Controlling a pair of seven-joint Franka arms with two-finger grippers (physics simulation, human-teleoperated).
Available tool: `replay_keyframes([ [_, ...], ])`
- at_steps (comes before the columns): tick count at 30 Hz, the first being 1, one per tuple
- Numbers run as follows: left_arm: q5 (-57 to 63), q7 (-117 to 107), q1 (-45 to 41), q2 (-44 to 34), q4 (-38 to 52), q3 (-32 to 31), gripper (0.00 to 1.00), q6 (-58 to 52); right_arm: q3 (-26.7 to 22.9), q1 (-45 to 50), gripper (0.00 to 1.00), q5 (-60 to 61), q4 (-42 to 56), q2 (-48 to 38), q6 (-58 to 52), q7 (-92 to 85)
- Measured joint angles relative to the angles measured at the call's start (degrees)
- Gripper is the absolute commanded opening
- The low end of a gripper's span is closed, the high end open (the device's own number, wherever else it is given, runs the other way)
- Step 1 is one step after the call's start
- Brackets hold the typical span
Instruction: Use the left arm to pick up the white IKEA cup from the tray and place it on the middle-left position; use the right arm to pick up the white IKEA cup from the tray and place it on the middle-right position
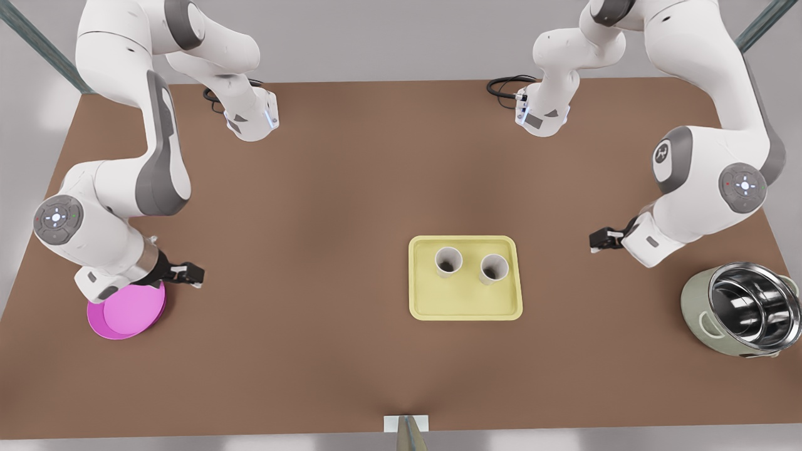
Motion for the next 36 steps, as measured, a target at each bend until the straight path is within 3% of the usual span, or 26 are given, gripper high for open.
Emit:
replay_keyframes([
  [4,0.53,-0.33,-4.42,1.06,0.39,0.03,1.0,0.48,0.3,3.62,1.0,-1.53,0.15,0.79,0.04,0.22],
  [7,2.45,-3.18,-16.5,4.79,2.03,-0.17,1.0,0.83,1.29,16.56,1.0,-2.24,5.1,3.16,0.27,1.07],
  [9,3.05,-5.07,-19.45,8.62,3.1,-0.01,1.0,1.96,5.13,20.63,1.0,-2.44,8.56,7.59,1.72,1.49],
  [13,3.93,-6.15,-15.27,14.47,4.59,1.95,1.0,4.01,10.21,23.54,1.0,-2.73,10.02,13.82,8.67,2.22],
  [19,3.92,-6.02,-13.61,12.48,-5.28,2.13,1.0,11.21,10.2,31.29,1.0,-2.99,15.41,23.61,20.13,4.09],
  [28,1.69,-6.51,-14.9,17.19,-1.11,1.85,1.0,18.03,8.42,36.84,0.92,-3.17,16.19,33.46,35.13,6.9],
  [31,1.49,-7.21,-15.59,14.44,-5.02,1.83,1.0,18.5,8.21,37.36,0.89,-3.19,16.24,34.88,37.84,7.54],
  [36,2.0,-7.22,-14.44,6.61,-19.48,2.15,1.0,20.74,8.15,37.53,0.9,-3.25,15.89,36.14,40.19,8.39],
])
